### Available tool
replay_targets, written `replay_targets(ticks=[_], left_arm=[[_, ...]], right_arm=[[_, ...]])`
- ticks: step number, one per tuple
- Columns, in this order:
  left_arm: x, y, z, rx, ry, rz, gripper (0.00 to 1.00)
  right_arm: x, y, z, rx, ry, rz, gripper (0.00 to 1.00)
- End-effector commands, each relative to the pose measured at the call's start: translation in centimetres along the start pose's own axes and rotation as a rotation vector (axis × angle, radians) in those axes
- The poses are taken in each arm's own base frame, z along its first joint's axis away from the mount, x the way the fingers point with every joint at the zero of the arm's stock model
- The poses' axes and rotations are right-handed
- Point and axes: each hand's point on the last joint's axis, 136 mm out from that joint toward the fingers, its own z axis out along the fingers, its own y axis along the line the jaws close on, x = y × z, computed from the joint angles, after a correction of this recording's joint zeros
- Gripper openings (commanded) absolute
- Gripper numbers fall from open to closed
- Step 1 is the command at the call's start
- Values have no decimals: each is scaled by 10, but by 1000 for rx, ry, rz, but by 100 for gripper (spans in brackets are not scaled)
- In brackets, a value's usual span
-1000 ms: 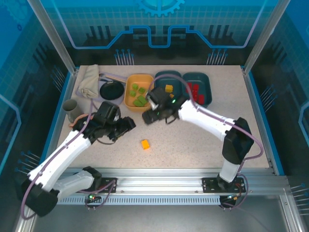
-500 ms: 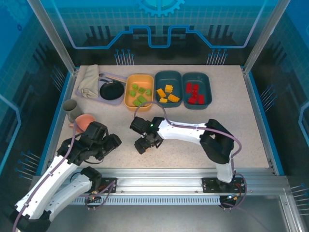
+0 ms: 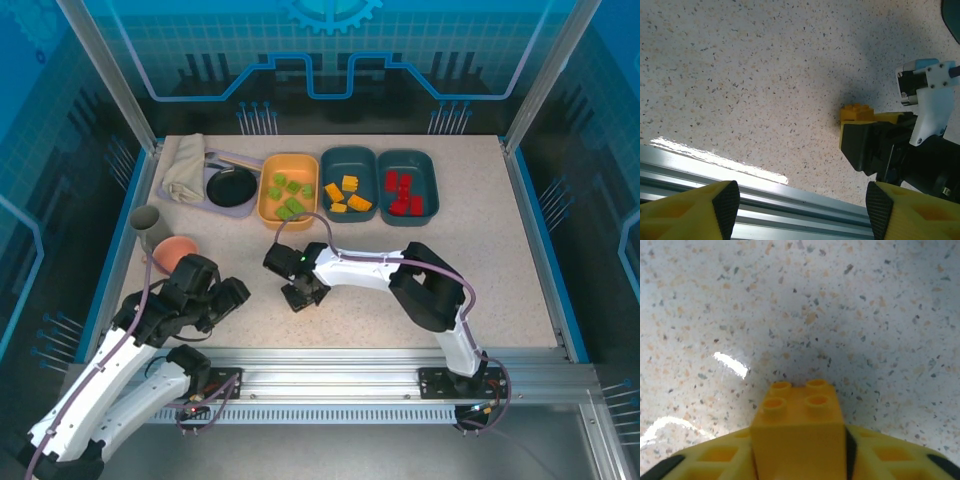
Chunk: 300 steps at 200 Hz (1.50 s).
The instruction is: Sort the legos into containers by color
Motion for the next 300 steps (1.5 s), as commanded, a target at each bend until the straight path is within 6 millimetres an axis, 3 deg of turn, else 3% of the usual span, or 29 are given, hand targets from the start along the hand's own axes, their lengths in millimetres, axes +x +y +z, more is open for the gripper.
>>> replay_targets(ticks=[1, 27, 59, 101, 124, 161, 163, 180, 212, 237, 276, 288, 300], left_arm=[[3, 5, 2, -10, 12, -9, 71], [3, -11, 4, 48, 26, 10, 71], [-3, -58, 8, 166, 59, 57, 71], [-30, -121, 23, 227, 48, 117, 74], [-53, -157, 38, 278, 74, 79, 75], [-96, -194, 59, 294, 56, 95, 75], [-98, -195, 61, 294, 55, 98, 75], [-113, -206, 70, 294, 50, 113, 75], [-143, -225, 80, 326, 17, 113, 75], [-155, -236, 85, 331, 11, 121, 75], [-157, -240, 90, 331, 23, 113, 75], [-156, -239, 91, 330, 28, 111, 75], [-156, -238, 92, 327, 31, 111, 75]], right_arm=[[-11, -5, -2, 14, -12, 18, 29], [-29, -21, -36, 29, -94, 47, 23], [-65, -77, -88, 51, -207, 163, 22], [-121, -158, -108, 102, -278, 304, 21], [-157, -195, -104, 111, -312, 388, 22], [-216, -241, -91, 83, -401, 460, 23], [-217, -243, -81, 83, -386, 464, 23], [-231, -263, -60, 70, -374, 499, 23], [-257, -288, -43, 16, -426, 539, 24], [-268, -303, -33, -13, -470, 567, 27], [-267, -314, -20, -35, -458, 632, 31], [-266, -313, -18, -41, -451, 639, 36], [-265, -313, -18, -46, -444, 647, 48]])
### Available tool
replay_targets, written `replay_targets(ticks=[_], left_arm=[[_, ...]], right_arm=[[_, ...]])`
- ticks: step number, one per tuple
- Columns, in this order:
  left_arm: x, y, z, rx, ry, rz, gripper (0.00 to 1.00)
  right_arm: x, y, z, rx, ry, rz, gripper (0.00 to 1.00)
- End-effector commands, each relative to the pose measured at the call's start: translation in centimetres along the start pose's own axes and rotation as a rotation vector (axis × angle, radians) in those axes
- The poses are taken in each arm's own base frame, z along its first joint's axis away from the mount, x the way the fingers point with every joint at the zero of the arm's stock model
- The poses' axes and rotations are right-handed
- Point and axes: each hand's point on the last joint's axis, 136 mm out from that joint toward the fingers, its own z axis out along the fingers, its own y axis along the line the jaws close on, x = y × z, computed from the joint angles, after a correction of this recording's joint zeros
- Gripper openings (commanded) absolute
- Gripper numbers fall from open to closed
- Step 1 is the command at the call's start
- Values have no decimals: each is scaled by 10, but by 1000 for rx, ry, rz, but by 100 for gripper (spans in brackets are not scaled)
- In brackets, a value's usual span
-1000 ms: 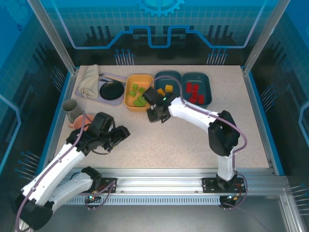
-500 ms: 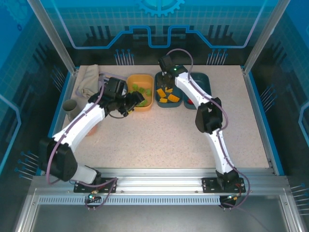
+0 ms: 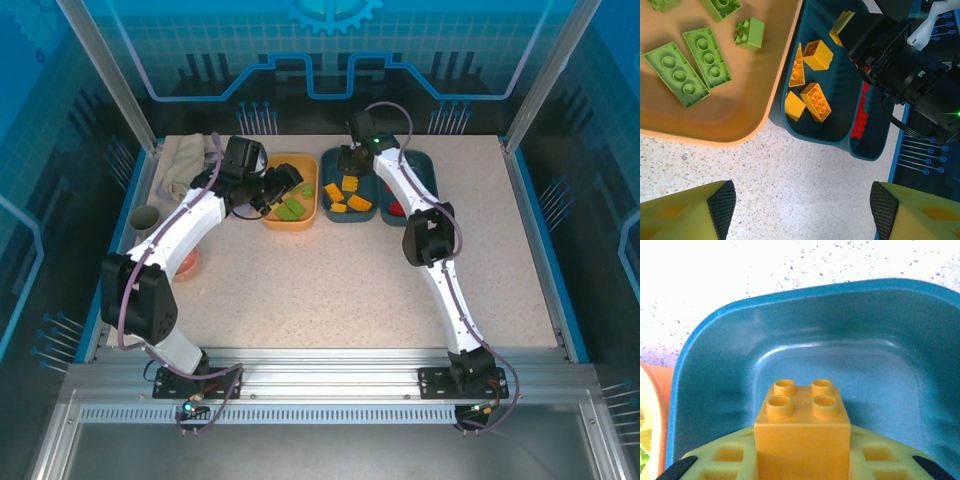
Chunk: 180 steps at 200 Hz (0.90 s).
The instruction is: Sort the legos into containers by color
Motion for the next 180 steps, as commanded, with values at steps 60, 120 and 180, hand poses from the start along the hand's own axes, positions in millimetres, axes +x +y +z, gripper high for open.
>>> replay_targets(ticks=[60, 120, 180], left_arm=[[3, -6, -5, 22, 24, 31, 75], [35, 33, -36, -53, 26, 24, 91], [76, 79, -81, -147, 22, 165, 99]], right_arm=[[-10, 17, -28, -71, -5, 17, 60], [-3, 56, -140, -105, -143, -86, 59], [108, -34, -225, 34, -103, 1, 100]])
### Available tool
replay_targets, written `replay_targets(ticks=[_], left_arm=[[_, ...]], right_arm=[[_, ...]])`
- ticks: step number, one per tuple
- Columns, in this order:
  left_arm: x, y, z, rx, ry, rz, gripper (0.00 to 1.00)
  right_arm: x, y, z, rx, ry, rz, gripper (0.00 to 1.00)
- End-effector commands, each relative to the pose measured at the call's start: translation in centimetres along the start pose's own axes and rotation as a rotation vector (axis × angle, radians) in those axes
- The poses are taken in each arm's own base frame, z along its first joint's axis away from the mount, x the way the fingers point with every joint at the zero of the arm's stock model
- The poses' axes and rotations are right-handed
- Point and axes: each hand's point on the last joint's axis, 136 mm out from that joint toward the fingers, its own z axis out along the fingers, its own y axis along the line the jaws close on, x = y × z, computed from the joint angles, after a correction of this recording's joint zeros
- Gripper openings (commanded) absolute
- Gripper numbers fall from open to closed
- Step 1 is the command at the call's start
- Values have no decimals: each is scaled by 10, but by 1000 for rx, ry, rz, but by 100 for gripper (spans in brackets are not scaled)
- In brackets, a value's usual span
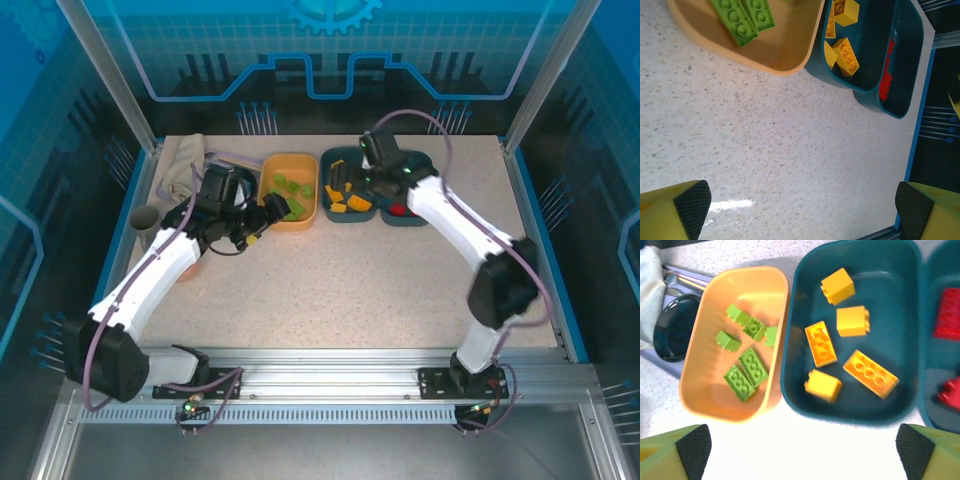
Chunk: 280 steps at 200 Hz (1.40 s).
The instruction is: Sort the legos into containers by color
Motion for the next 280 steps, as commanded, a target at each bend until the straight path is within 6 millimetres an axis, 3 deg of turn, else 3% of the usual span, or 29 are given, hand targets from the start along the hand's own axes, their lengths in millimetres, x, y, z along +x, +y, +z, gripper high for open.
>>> replay_targets(ticks=[1, 16, 28, 50, 63, 71, 81, 115, 148, 189, 201, 224, 244, 280], left_arm=[[18, 30, -13, -103, 0, 92, 99], [16, 50, -26, -189, -63, 132, 99], [7, 78, -43, -337, -165, 128, 99], [-17, 116, -72, -514, -411, 120, 99], [-29, 116, -71, -470, -531, 217, 99], [-33, 125, -68, -483, -596, 255, 99], [-38, 137, -64, -521, -637, 313, 99], [-48, 157, -37, -573, -571, 457, 99], [-73, 162, -5, -561, -558, 522, 99], [-105, 176, 31, -528, -591, 497, 99], [-113, 173, 38, -506, -604, 499, 99], [-129, 164, 47, -484, -612, 557, 99], [-134, 169, 51, -455, -614, 545, 99], [-119, 164, 43, -373, -706, 585, 99]], right_arm=[[30, -52, -21, 126, 9, 61, 100], [46, -74, -47, 170, -7, 20, 100], [53, -96, -67, 226, -43, 16, 100], [63, -157, -97, 429, -102, 86, 100], [62, -178, -101, 457, -171, 46, 100], [57, -182, -99, 442, -237, -25, 100], [64, -192, -90, 463, -285, -111, 100], [74, -204, -67, 489, -332, -275, 100], [85, -222, -35, 448, -371, -234, 100], [65, -226, -7, 370, -442, -283, 100], [57, -231, -3, 335, -459, -227, 100], [65, -231, 11, 299, -467, -235, 100], [71, -226, 18, 262, -477, -273, 100], [72, -224, 18, 256, -478, -279, 100]])
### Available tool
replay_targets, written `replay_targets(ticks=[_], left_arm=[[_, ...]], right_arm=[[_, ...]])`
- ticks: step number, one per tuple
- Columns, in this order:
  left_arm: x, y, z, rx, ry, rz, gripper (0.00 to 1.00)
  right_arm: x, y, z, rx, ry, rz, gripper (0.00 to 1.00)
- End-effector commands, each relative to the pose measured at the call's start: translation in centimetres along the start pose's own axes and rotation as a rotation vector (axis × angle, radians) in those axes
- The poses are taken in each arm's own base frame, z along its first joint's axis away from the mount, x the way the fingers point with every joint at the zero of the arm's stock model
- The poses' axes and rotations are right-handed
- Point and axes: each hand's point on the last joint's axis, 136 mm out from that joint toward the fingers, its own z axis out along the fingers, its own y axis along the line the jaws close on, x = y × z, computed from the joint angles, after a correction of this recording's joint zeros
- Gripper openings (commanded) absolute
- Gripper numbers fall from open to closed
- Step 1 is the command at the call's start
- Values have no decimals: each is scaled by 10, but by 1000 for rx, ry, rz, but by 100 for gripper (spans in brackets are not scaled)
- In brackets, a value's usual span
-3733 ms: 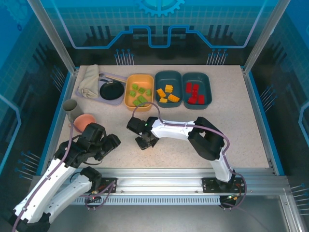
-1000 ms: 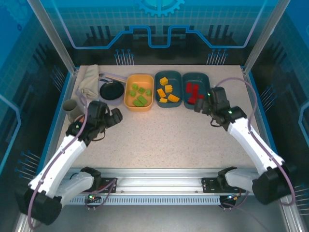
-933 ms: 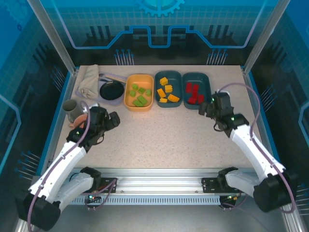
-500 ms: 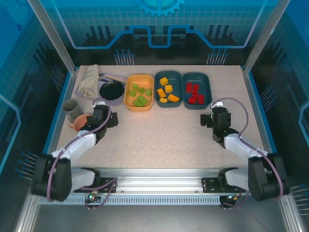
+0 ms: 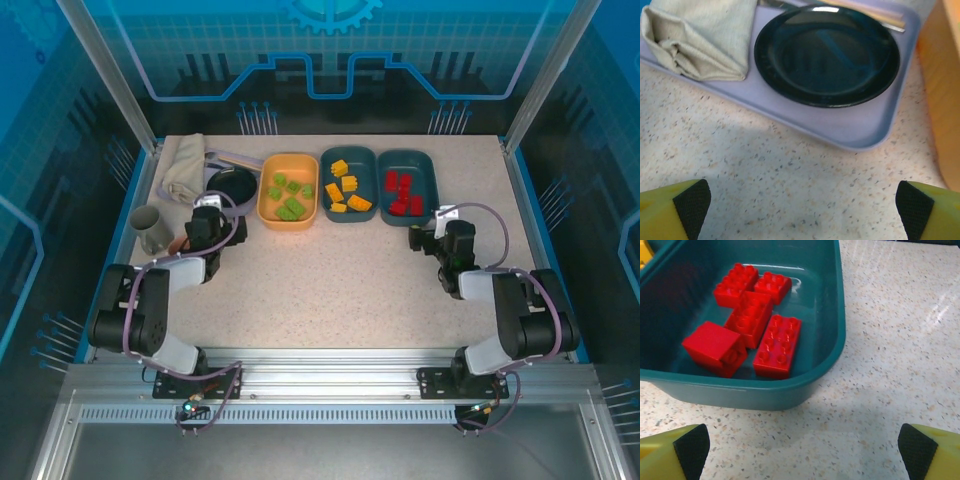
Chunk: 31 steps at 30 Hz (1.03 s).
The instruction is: Sort the legos into containers by color
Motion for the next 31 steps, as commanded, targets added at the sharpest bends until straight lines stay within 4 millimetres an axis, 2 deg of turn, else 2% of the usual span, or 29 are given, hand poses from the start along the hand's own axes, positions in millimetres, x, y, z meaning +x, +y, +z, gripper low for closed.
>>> replay_targets(ticks=[1, 4, 5, 31], left_arm=[[-14, -7, -12, 72, -136, -3, 99], [-8, -3, -14, 64, -204, -16, 99], [-3, -2, -14, 59, -171, -17, 99], [-5, -2, -13, 61, -177, -18, 99]], right_arm=[[-18, 2, -1, -23, -86, -10, 100], [-19, 3, -1, -20, -87, -12, 100], [-19, 3, -1, -19, -87, -13, 100], [-19, 5, 0, -17, -85, -25, 100]])
